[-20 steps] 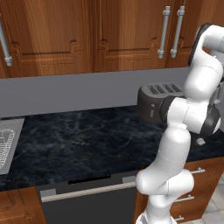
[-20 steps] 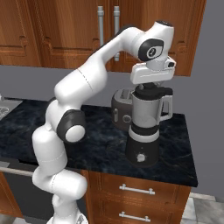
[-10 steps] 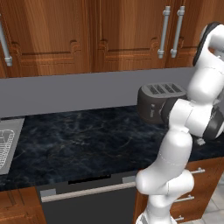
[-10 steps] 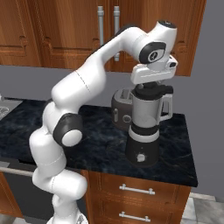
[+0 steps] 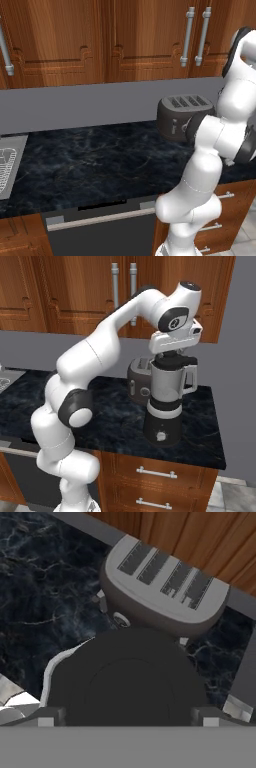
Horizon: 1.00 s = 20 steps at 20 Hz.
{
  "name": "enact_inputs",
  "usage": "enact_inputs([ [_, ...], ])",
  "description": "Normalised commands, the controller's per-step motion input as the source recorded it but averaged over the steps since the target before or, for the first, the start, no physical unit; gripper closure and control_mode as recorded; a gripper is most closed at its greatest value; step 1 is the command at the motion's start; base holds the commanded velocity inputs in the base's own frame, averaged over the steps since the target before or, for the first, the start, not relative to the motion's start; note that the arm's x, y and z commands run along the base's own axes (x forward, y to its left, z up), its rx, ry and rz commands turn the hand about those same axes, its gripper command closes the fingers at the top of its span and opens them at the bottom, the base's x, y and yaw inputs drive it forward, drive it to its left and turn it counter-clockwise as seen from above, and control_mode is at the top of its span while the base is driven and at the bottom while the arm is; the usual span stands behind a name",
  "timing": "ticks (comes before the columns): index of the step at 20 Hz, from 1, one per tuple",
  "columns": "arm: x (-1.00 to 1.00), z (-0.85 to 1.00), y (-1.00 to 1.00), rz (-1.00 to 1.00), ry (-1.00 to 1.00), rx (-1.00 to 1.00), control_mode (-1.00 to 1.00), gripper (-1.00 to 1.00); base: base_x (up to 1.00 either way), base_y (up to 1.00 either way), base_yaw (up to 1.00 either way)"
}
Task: Close the lid blender by securely placing the lid on top.
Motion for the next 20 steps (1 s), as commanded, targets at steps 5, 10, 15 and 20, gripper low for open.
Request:
enact_inputs([
  [5,0.00,-0.16,0.00,0.00,0.00,0.00,-1.00,-1.00,0.00,0.00,0.00],
  [10,-0.16,-0.15,0.00,0.00,-0.01,0.00,-1.00,-1.00,0.00,0.00,0.00],
  [15,-0.58,0.01,-0.02,0.00,-0.13,0.00,-1.00,-1.00,0.00,0.00,0.00],
  [20,-0.77,0.01,0.00,-0.01,-0.20,0.00,-1.00,-1.00,0.00,0.00,0.00],
])
